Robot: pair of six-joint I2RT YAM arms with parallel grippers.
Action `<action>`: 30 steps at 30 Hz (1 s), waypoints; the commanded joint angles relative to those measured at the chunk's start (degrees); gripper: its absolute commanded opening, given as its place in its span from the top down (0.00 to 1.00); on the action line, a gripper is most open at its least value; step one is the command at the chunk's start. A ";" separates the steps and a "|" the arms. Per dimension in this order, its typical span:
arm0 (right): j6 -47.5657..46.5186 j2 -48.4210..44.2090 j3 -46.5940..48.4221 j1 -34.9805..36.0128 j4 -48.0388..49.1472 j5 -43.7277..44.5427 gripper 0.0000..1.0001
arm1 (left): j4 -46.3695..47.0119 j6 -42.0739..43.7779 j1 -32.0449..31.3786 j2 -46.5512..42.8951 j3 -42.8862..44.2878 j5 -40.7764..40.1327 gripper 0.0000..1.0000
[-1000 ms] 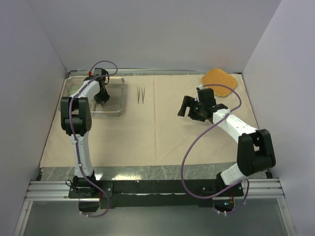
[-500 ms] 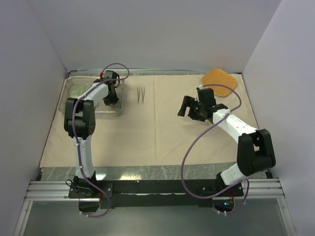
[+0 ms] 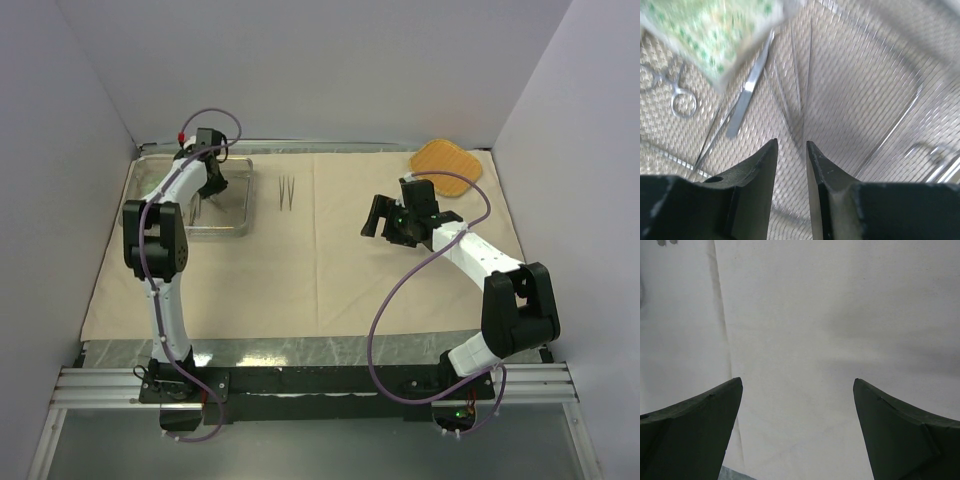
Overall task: Open and lay out the surgical kit
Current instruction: Pick up the medical item from the container.
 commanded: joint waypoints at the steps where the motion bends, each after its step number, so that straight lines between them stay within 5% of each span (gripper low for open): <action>1: -0.29 -0.34 0.29 -0.13 1.50 -0.07 0.00 | 1.60 -1.49 0.51 3.11 5.81 0.43 0.65; 9: -0.38 -0.69 0.20 -0.13 1.24 0.28 0.00 | 0.89 -1.75 0.69 8.39 9.87 1.84 0.67; 30: -0.12 -0.87 -0.50 -0.13 1.59 0.64 0.00 | -0.51 -2.37 0.60 4.97 2.22 4.48 0.74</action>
